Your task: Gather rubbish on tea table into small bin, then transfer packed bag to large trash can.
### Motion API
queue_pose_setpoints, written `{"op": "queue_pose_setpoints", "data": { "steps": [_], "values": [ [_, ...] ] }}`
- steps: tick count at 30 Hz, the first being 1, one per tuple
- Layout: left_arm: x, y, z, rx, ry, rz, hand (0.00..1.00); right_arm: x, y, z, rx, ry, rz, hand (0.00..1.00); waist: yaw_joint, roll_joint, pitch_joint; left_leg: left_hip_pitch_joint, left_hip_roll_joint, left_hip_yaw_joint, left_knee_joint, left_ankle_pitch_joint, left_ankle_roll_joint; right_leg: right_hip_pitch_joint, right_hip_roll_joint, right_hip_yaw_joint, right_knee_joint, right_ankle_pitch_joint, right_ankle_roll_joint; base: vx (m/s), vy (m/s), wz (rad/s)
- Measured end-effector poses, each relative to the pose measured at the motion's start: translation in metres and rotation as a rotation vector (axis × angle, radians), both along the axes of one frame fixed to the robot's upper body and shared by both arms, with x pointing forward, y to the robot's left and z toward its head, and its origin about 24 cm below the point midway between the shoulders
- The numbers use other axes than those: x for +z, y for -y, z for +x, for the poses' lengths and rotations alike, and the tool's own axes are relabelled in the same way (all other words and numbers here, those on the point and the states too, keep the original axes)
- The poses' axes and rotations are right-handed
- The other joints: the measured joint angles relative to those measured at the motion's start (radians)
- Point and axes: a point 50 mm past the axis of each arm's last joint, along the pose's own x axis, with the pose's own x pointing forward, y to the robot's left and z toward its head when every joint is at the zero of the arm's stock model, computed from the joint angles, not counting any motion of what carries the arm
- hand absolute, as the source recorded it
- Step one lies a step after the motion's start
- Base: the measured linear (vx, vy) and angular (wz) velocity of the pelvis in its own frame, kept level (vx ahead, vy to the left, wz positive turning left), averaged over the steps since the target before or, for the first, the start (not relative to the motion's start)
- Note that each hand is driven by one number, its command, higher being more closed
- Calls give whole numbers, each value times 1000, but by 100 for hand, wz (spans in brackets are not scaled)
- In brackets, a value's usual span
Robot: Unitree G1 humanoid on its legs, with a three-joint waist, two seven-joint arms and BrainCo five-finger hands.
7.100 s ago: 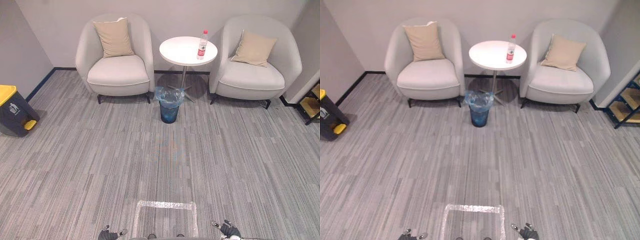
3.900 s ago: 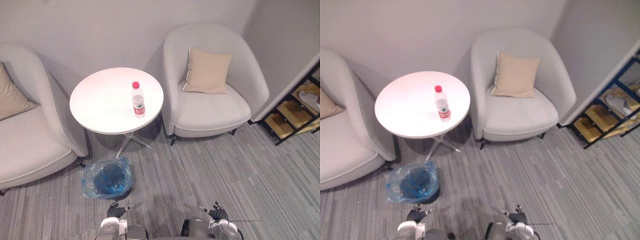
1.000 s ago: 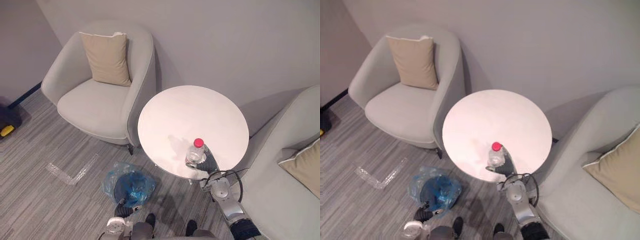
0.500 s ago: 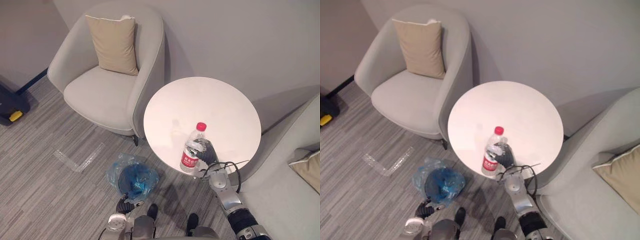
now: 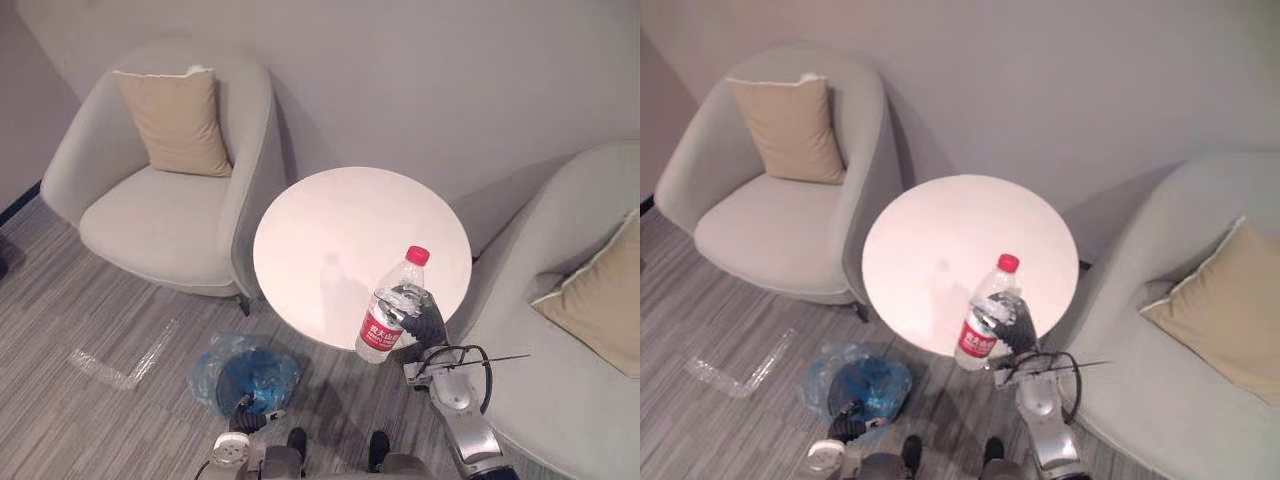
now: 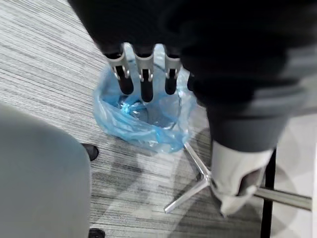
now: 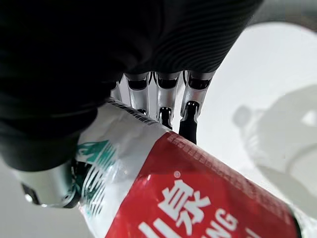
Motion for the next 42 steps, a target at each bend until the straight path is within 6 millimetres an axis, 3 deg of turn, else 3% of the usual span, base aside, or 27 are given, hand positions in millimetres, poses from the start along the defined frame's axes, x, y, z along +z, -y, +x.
{"op": "queue_pose_setpoints", "data": {
  "steps": [3, 6, 12, 18, 19, 21, 22, 23, 24, 25, 26, 27, 29, 33, 36, 37, 39, 42],
  "values": [
    [-1, 1, -1, -21, -6, 4, 0, 0, -7, 0, 33, 8, -41, 100, -6, 0, 0, 13, -1, 22, 12, -10, 5, -4, -4, 22, 37, -8, 9, -43, 32, -24],
    [0, 1, -1, -26, -6, 5, 0, 3, -10, -1, 47, 25, -68, 100, -6, -1, 1, 3, -19, 13, 62, -38, 13, -25, -17, 26, 127, -58, 11, -76, 22, 5],
    [-1, 0, -1, -33, -8, 13, 0, 28, -10, 1, 30, 150, -121, 100, -27, -7, -11, -85, -88, -130, 100, -10, 15, -76, -47, 176, 246, -147, 30, -49, 41, 80],
    [1, 9, 2, -23, 12, -11, 0, 39, -15, 11, 71, 204, -164, 100, -10, 49, -13, -200, -85, -250, 82, 70, -16, -107, -40, 44, 203, -139, 13, -69, -72, 76],
    [1, 12, 2, -19, 12, -21, 0, 40, -14, 13, 70, 209, -171, 100, -10, 66, -10, -211, -62, -209, 43, 69, 34, -109, -36, 7, 191, -127, 5, -100, -61, 74],
    [0, 14, 1, -21, 6, -26, 0, 38, -13, 13, 76, 202, -185, 100, -11, 77, -15, -212, 1, -33, -33, 43, 130, -101, -37, -35, 150, -88, -16, -96, -63, 95],
    [1, 13, 5, -37, 13, -16, 0, 40, -13, 15, 71, 212, -177, 100, -24, 64, -10, -234, 18, 88, 10, 21, 135, -84, -69, -88, 109, -74, -16, -76, -5, 120],
    [1, 17, 8, -44, 18, -20, 0, 40, -8, 16, 55, 212, -185, 100, -26, 73, -9, -272, 46, 173, 100, 21, 130, -76, -72, -135, 106, -74, -15, -85, 19, 136],
    [0, 22, 5, -62, 10, -27, 0, 37, -1, 17, 20, 195, -191, 100, -27, 105, -19, -283, 89, 272, 199, 53, 168, -62, -60, -186, 125, -84, -13, -84, 10, 109],
    [0, 24, 2, -80, 6, -25, 0, 35, 2, 18, 6, 186, -193, 100, -32, 118, -24, -281, 95, 297, 192, 53, 144, -53, -49, -200, 143, -102, -11, -73, -16, 135],
    [0, 26, 1, -127, 8, -9, 0, 34, 6, 17, -16, 180, -188, 100, -47, 97, -20, -246, 63, 270, 101, 109, 70, -37, -73, -230, 140, -125, -13, -57, 27, 125],
    [1, 25, 3, -148, 14, 5, 0, 35, 9, 19, -32, 185, -183, 100, -51, 88, -17, -220, 68, 316, 44, 97, 47, -33, -94, -280, 121, -120, -3, -42, 49, 113],
    [0, 27, 3, -164, 9, 13, 0, 33, 9, 17, -37, 175, -178, 100, -48, 83, -13, -214, 79, 372, 90, 72, 32, -6, -103, -307, 123, -123, 19, 34, 45, 65],
    [2, 22, 6, -195, 19, 43, 0, 24, -2, 15, -28, 137, -118, 100, -41, 57, -14, -181, 21, 358, 4, 116, 47, 1, -131, -283, 109, -124, 29, 34, 96, 24],
    [4, 19, 12, -213, 33, 62, 0, 12, -13, 14, 3, 80, -95, 100, -39, 30, 2, -188, -6, 365, 44, 70, 60, 1, -164, -267, 127, -135, 54, 55, 119, 1],
    [5, 17, 13, -215, 36, 66, 0, 10, -18, 13, 26, 72, -96, 100, -41, 23, 6, -210, -10, 367, 102, 28, 67, -2, -176, -251, 148, -155, 67, 80, 125, 3],
    [6, 15, 16, -215, 45, 73, 0, 10, -19, 13, 36, 71, -99, 100, -42, 15, 11, -231, -12, 364, 182, -25, 69, 1, -184, -234, 178, -177, 51, 126, 126, 6],
    [5, 13, 14, -211, 37, 82, 0, 7, -18, 11, 45, 57, -109, 100, -62, 19, 19, -204, -13, 308, 200, -65, 87, -68, -165, -104, 374, -161, -51, 145, 104, 40]
  ]
}}
